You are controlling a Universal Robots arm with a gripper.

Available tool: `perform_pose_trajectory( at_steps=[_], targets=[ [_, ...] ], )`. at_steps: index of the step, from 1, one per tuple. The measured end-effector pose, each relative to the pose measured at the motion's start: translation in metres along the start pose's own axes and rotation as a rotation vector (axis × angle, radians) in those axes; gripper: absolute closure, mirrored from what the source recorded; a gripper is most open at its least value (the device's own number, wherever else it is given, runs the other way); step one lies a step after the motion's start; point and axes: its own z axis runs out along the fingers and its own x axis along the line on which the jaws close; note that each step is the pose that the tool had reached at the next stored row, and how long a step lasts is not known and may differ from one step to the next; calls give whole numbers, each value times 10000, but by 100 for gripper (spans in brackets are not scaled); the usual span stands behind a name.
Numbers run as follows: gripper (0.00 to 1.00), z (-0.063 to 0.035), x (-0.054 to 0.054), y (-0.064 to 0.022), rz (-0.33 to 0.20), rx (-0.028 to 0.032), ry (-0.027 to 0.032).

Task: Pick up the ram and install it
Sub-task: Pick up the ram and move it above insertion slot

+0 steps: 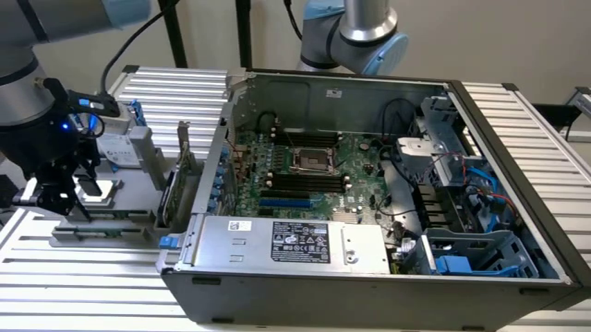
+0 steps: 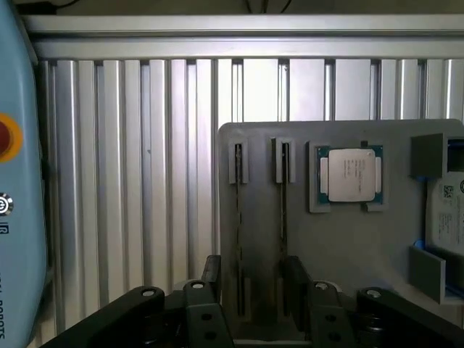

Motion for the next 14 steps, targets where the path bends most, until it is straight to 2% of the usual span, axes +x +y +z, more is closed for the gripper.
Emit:
perform_pose_trajectory(
  at_steps=[8, 14],
  targets=[
    [52, 148, 75, -4, -19, 2, -1],
    [52, 255, 78, -8, -56, 1, 1]
  ],
)
